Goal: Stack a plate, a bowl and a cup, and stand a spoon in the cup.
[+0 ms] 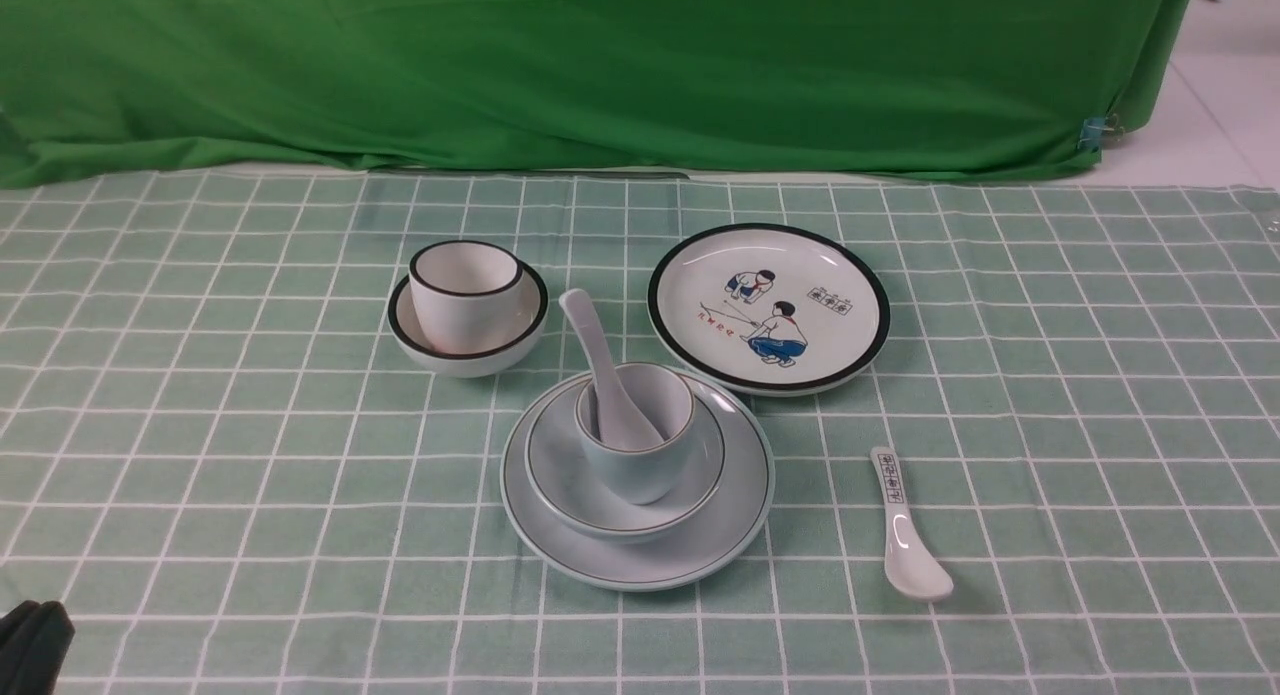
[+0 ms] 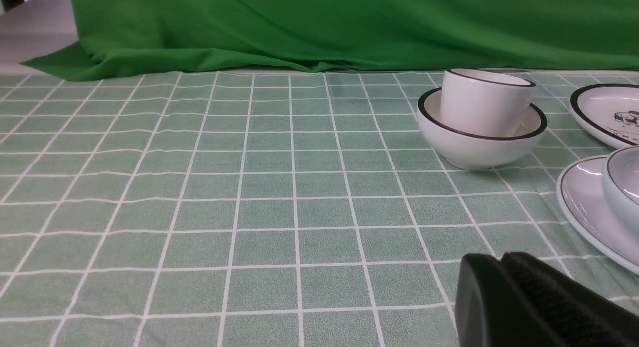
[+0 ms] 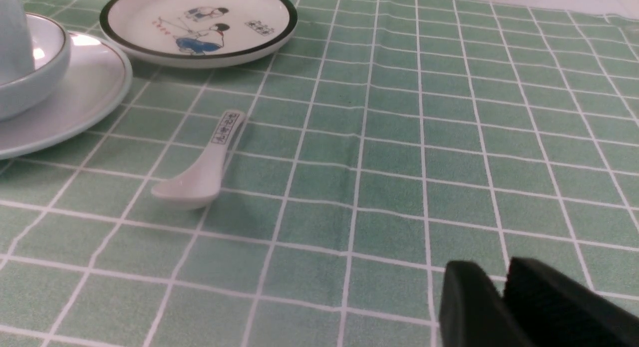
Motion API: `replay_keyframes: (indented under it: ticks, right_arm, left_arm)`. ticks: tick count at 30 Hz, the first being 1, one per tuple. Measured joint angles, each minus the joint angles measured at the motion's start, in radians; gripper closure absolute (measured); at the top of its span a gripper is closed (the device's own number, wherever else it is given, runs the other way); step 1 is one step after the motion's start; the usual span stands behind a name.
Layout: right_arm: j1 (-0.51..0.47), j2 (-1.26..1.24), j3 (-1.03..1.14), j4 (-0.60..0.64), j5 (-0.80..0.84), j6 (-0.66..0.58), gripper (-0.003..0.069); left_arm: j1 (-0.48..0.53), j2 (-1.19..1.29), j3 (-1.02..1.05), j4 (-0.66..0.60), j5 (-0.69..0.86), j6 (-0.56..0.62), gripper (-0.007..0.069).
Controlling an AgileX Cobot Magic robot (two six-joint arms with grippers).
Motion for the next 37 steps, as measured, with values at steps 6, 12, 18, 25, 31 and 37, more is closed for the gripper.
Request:
replay_keyframes:
  ticks: [6,12,18,25,31,37]
  right_arm:
    - [0.000,0.000,0.000,0.000,0.000,0.000,0.0491]
    - [0.000,0.000,0.000,0.000,0.000,0.000,0.0476]
    - [0.000,0.000,0.000,0.000,0.000,0.000,0.0457]
    - [0.000,0.000,0.000,0.000,0.000,0.000,0.0446]
    - [0.000,0.000,0.000,0.000,0.000,0.000,0.0442]
    - [0.000,0.000,0.000,0.000,0.000,0.000,0.0442]
  left_arm:
    - [0.000,0.000,0.000,0.001,0.000,0.000,0.0613]
    - [0.000,0.000,0.000,0.001,0.000,0.000,0.0613]
    - [0.000,0.000,0.000,0.001,0.000,0.000,0.0613]
    - [0.000,0.000,0.000,0.001,0.000,0.000,0.0613]
    - [0.000,0.000,0.000,0.001,0.000,0.003,0.0613]
    - [0.000,0.000,0.000,0.001,0.000,0.006,0.0613]
